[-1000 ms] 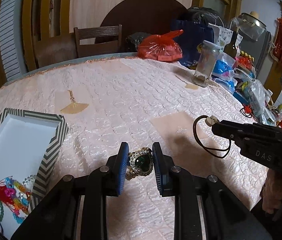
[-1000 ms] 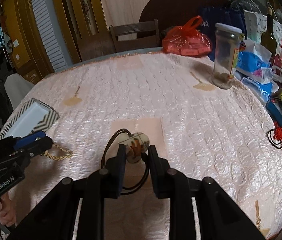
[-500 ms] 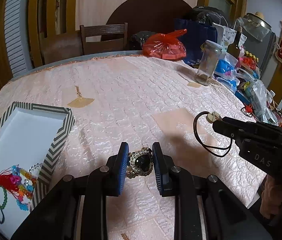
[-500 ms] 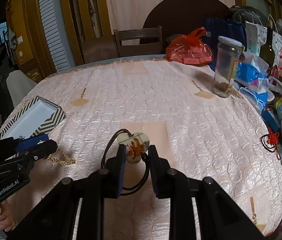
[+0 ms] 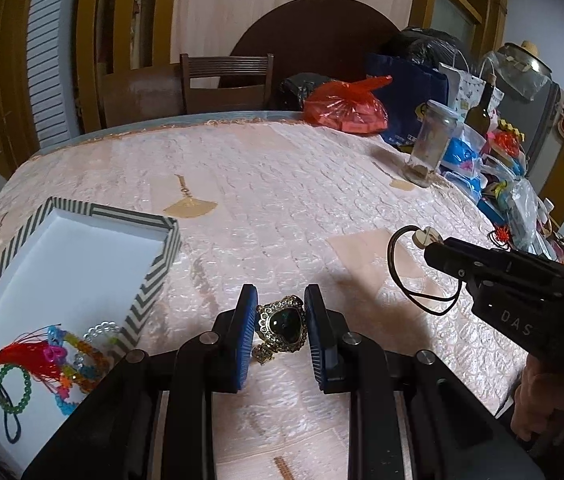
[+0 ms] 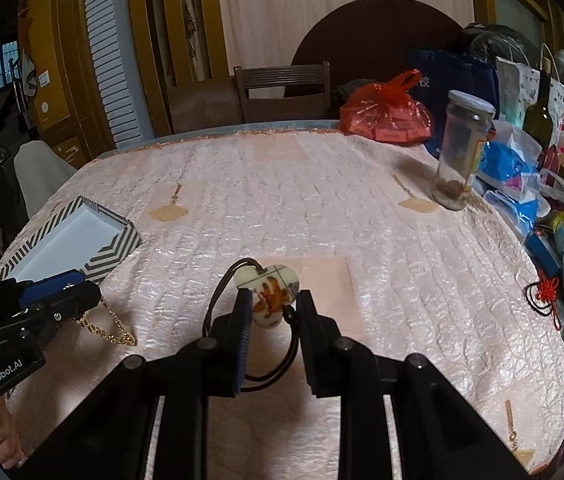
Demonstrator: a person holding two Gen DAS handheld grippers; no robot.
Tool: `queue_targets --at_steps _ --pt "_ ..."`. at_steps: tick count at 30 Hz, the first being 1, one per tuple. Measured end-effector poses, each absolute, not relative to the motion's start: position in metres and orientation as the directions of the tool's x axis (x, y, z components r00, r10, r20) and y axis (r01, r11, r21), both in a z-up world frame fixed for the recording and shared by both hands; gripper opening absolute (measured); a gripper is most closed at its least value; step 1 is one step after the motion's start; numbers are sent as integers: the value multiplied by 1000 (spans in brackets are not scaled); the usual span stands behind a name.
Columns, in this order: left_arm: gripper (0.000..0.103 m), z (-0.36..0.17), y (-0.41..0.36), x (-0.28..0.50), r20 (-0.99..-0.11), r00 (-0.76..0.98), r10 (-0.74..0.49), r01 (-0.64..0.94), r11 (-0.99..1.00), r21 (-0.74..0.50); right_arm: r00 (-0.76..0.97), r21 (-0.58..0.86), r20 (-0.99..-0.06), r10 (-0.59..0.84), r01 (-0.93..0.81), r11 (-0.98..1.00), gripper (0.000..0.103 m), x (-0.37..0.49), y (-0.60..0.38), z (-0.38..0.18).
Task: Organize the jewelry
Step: 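Carry the gold necklace and black hair tie over the white tray with both tools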
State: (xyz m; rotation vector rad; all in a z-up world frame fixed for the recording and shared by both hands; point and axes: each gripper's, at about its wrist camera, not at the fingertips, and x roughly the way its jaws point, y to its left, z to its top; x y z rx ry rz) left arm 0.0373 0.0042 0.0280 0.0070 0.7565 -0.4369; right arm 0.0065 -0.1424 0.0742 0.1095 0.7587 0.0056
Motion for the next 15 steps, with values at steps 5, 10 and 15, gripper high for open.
queue_targets --at_steps 5,10,15 --pt "37 31 15 40 -660 650 -377 370 915 -158 731 93 -680 56 11 996 23 11 -127 76" --pt "37 34 26 42 -654 659 -370 358 920 -160 728 88 -683 66 -8 996 23 17 -113 75" --pt "37 37 41 44 -648 675 -354 335 929 -158 729 85 -680 76 -26 996 23 21 -101 76"
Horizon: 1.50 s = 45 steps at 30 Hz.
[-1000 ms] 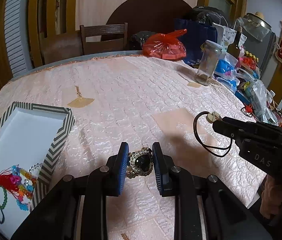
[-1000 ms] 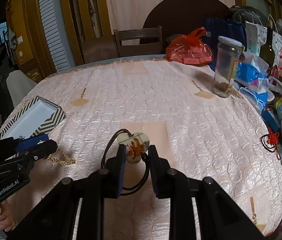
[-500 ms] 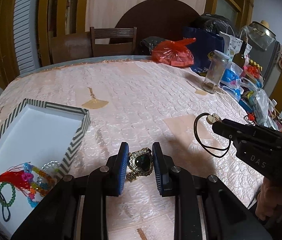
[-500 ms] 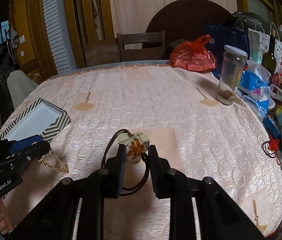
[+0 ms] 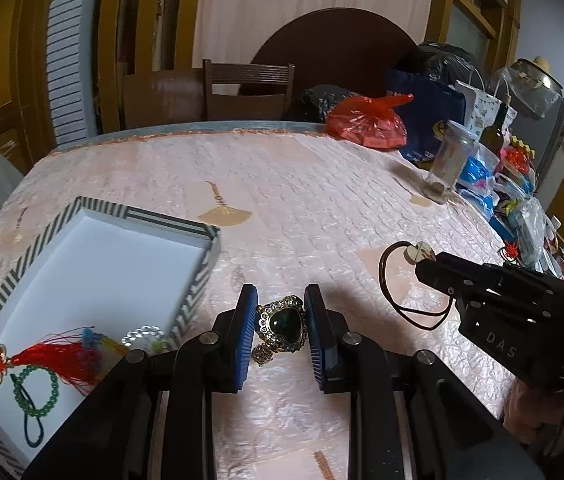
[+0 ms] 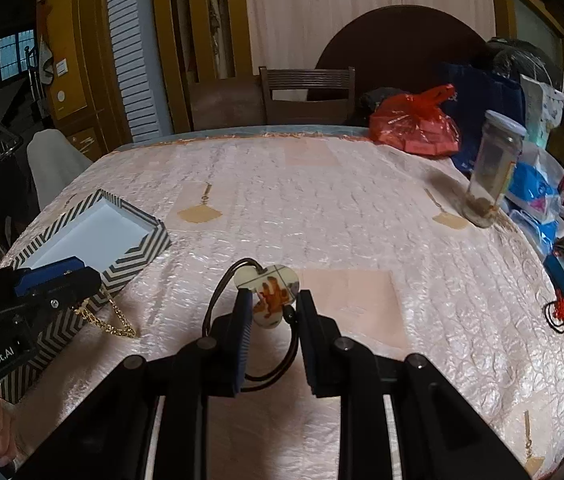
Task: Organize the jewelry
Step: 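Carry the gold necklace and black hair tie over the white tray with both tools, then lower the gold necklace and hair tie into the tray with both tools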
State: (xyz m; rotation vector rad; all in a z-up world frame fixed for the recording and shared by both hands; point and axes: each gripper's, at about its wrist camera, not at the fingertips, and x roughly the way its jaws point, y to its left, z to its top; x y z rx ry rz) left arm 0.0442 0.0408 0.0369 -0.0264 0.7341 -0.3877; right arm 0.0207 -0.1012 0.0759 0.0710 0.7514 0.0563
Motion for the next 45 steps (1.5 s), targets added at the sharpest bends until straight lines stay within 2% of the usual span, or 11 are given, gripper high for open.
queue_targets --at_steps 11,20,32,45 --pt "37 54 89 42 -610 721 -330 265 944 -198 723 73 -683 104 -74 995 23 29 -73 76" --pt "37 59 141 40 -594 760 -263 177 964 -201 721 73 -682 126 -104 992 23 32 -56 80" --pt "37 38 196 37 -662 744 -90 3 991 -131 717 62 -669 195 -208 976 23 44 -9 99" --pt "37 29 221 35 -697 717 -7 -82 992 -94 688 43 -668 284 -344 938 23 66 63 116"
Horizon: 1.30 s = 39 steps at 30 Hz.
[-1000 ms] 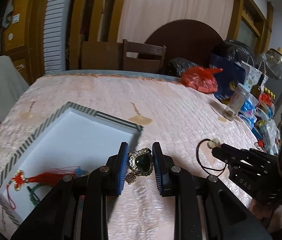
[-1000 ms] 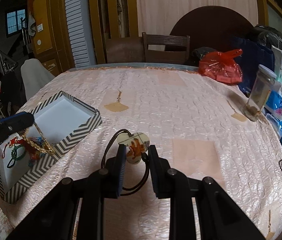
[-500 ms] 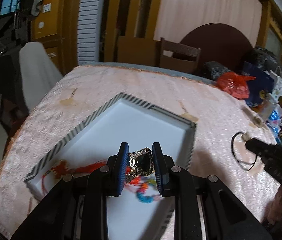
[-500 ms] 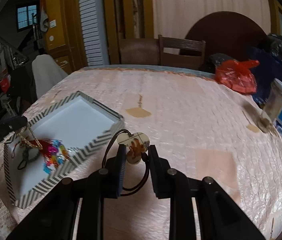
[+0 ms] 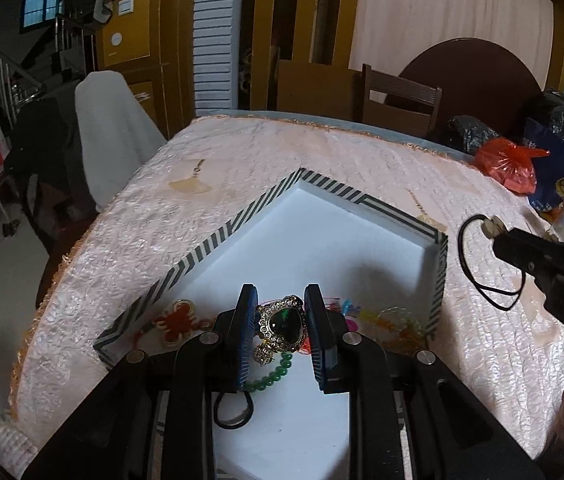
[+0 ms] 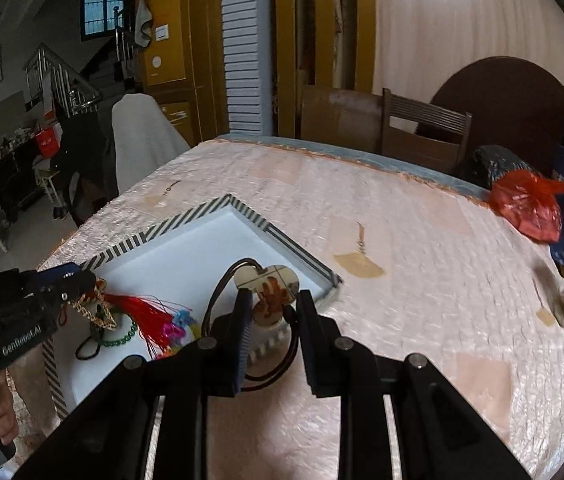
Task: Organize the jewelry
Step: 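Lower the gold necklace and hair tie into the tray with both tools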
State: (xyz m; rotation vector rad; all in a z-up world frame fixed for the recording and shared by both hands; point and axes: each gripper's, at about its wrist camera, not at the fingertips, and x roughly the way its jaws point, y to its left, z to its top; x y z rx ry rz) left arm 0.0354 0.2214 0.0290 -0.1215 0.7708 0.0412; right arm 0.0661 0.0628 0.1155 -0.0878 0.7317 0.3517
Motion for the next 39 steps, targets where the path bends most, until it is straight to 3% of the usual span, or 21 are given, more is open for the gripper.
queue_targets --at_steps 20,39 --pt "37 0 225 48 -764 646 8 -105 991 -79 572 48 -766 294 -405 913 23 101 122 73" --pt "37 -21 216 60 -797 604 18 -99 994 -53 523 68 -800 294 -407 911 23 110 132 45"
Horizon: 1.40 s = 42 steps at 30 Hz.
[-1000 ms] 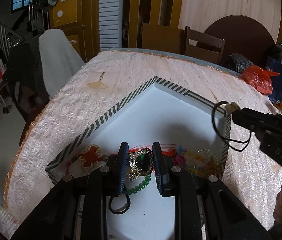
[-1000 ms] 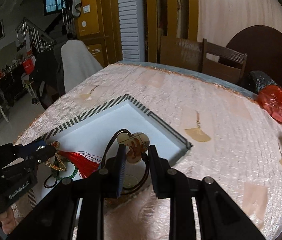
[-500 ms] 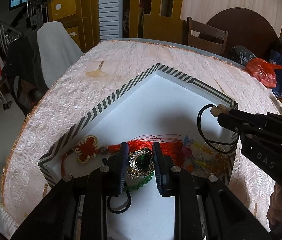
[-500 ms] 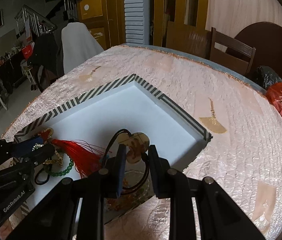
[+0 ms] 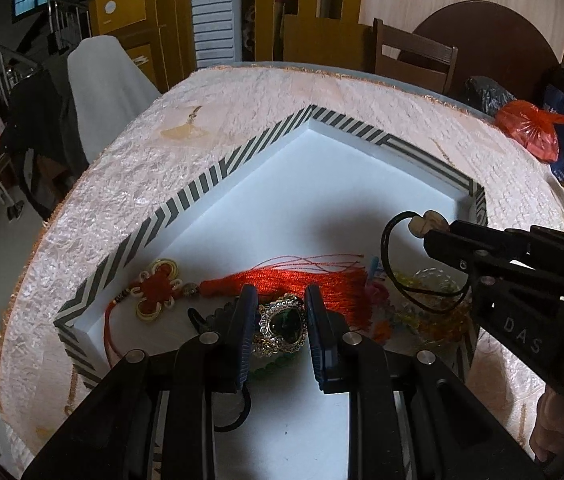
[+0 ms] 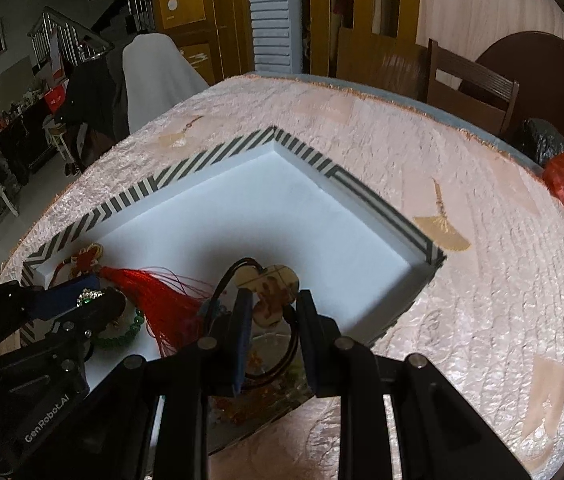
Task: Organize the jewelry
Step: 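Lower the gold necklace and hair tie into the tray with both tools, then open both tools to release the necklace and hair tie in the tray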
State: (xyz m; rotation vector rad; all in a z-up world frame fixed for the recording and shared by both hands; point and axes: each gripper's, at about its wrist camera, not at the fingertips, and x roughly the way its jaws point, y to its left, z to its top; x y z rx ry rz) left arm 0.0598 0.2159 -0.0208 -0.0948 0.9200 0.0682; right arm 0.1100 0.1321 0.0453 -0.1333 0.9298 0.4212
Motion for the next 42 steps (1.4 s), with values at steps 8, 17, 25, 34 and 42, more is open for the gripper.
queue_targets --at_steps 8,17,25,34,42 --pt "37 -38 220 62 -817 576 23 -110 993 -50 494 79 -819 292 -406 910 23 112 134 32" --pt "37 -42 220 61 -814 581 29 -109 993 -43 463 78 -840 285 -416 906 23 113 139 18" --pt "37 -43 222 55 -809 588 26 -116 992 -53 454 74 -844 285 -428 901 23 112 144 15" --pt "37 -43 223 50 -810 585 34 -122 992 -46 431 92 -852 297 -434 896 23 115 142 17" --pt "73 -46 223 51 -827 562 -28 -100 990 -101 422 88 -858 293 -440 894 25 113 142 17"
